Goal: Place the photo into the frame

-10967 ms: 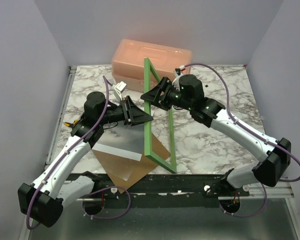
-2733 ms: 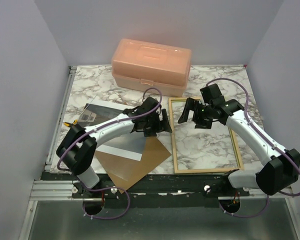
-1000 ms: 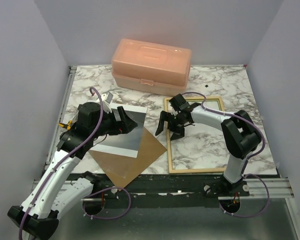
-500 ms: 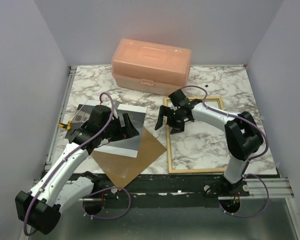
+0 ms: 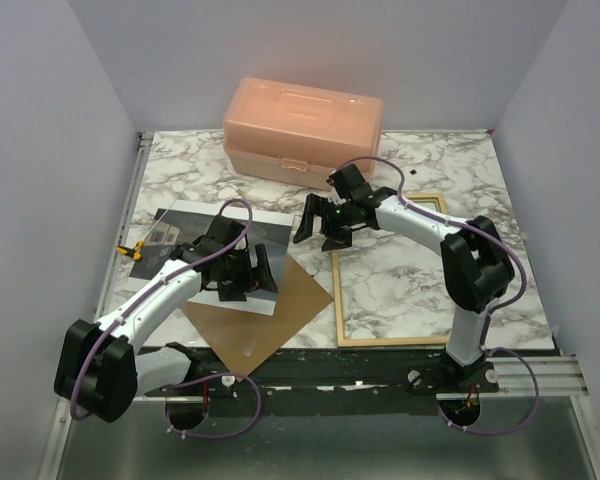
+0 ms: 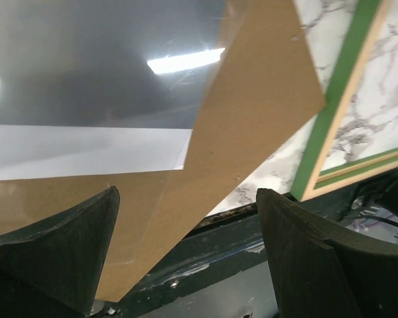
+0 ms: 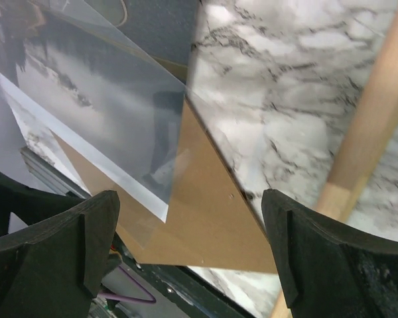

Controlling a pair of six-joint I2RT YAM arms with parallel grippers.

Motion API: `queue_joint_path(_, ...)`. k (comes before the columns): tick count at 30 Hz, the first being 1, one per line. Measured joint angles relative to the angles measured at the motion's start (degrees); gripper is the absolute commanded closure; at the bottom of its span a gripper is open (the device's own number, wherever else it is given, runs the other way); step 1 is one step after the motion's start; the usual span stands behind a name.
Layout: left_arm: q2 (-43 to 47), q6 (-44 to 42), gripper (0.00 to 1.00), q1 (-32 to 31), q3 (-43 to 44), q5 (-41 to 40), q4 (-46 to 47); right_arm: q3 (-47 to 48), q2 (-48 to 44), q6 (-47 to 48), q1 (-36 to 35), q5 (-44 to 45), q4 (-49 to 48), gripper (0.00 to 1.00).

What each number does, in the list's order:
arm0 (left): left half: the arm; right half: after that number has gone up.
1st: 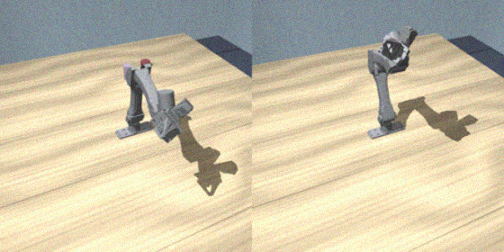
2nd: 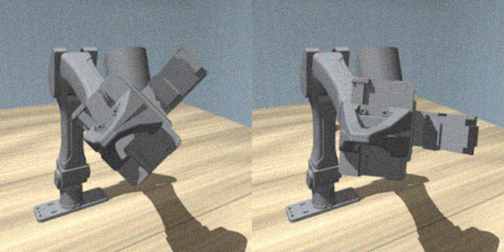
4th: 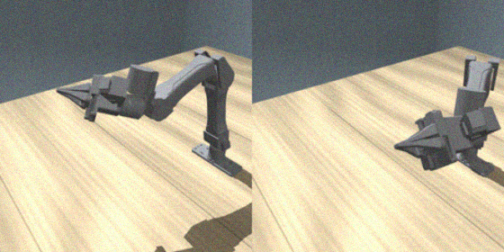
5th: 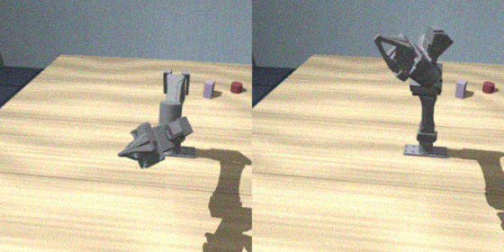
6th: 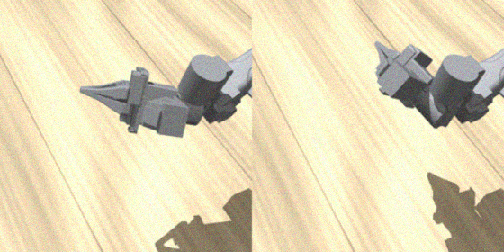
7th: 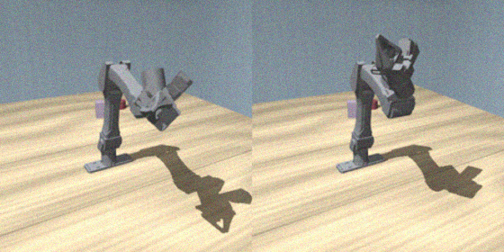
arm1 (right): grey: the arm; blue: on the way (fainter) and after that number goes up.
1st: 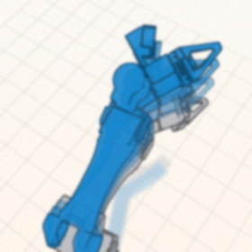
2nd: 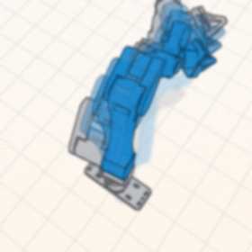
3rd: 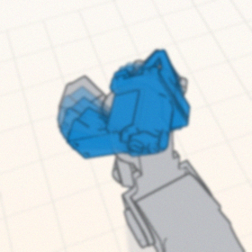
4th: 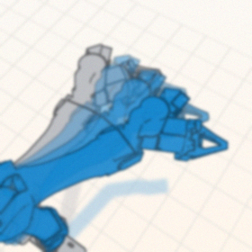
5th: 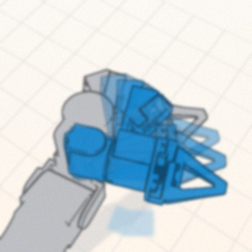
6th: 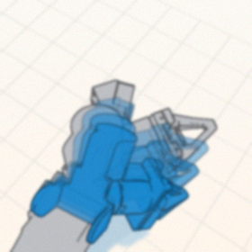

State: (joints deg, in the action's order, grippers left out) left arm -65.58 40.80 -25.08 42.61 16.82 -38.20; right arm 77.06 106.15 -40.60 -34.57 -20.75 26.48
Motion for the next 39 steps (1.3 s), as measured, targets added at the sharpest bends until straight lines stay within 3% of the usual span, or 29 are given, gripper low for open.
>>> queue_joint_path(10,0.15,-0.15,0.15,0.0,-0.31,-3.15,-3.23,2.58,10.19,-2.19,0.0,-4.94,-5.9,0.09)
queue_joint_path(14,6.8,-0.9,0.15,0.0,-0.24,-3.15,-3.32,2.62,11.54,-3.1,0.0,-6.8,-8.39,0.12)
queue_joint_path(20,18.03,-1.9,0.14,0.0,1.16,-2.82,-1.66,2.6,13.86,-5.05,-0.72,-10.34,-14.71,0.27)
queue_joint_path(25,23.76,-2.12,0.14,0.0,2.71,-2.54,0.07,2.6,15.61,-6.95,-1.36,-12.79,-19.1,0.32)
queue_joint_path(39,25.2,-2.4,0.14,0.0,3.02,-2.16,0.85,-3.65,13.0,-12.2,-1.49,-16.0,-31.85,0.38)
